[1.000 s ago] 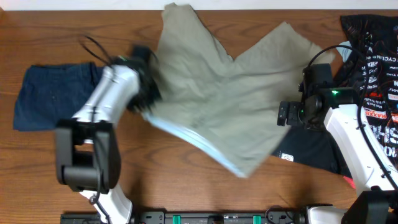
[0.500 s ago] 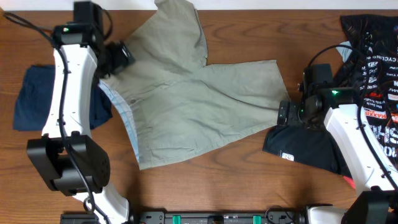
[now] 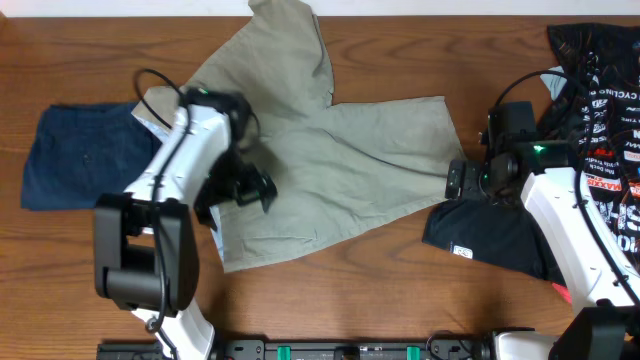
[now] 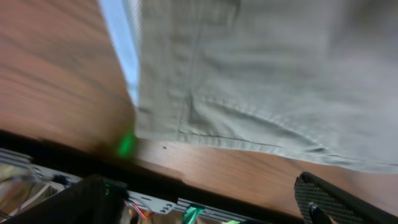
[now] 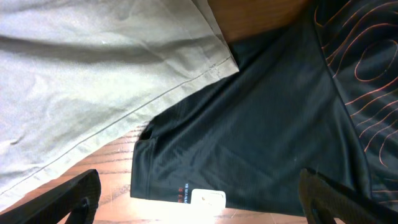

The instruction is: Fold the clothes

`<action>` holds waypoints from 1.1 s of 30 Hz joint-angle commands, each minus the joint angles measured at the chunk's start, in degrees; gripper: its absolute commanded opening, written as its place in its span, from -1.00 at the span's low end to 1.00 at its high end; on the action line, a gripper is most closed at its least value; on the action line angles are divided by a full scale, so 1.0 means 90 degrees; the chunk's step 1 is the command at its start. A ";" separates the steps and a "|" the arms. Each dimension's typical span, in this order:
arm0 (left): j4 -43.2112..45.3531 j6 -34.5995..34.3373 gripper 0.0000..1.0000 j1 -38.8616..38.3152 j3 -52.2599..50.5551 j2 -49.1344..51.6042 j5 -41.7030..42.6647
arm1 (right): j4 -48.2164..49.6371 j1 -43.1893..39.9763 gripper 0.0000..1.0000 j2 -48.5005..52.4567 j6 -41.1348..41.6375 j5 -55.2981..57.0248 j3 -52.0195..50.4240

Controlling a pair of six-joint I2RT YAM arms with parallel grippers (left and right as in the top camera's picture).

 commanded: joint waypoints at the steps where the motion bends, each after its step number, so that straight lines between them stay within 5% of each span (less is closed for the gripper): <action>1: 0.0170 -0.0549 0.96 -0.0364 -0.0537 -0.0274 0.0017 | 0.0012 -0.0214 0.98 -0.0097 0.0036 0.0068 0.0010; 8: 0.1015 -0.1338 0.96 -0.1100 -0.1894 -0.1875 0.0015 | 0.0134 -0.0634 0.99 -0.0092 0.0614 0.0032 0.0005; 17: 0.2234 -0.2854 0.96 -0.1219 -0.3691 -0.4260 0.0155 | 0.0838 -0.0828 0.97 0.0379 0.0296 -0.0874 0.0005; 27: 0.3118 -0.2973 0.96 -0.1219 -0.4532 -0.4588 0.0699 | 0.1724 -0.0901 0.96 0.1591 0.0328 -0.0867 0.0005; 29: 0.3150 -0.2975 0.95 -0.1219 -0.4532 -0.4541 0.0702 | 0.2013 -0.0991 0.76 0.1804 0.0442 -0.0877 0.0005; 33: 0.3242 -0.2973 0.96 -0.1219 -0.4532 -0.4515 0.0699 | 0.2582 -0.1168 -0.25 0.2140 0.0466 -0.0964 0.0005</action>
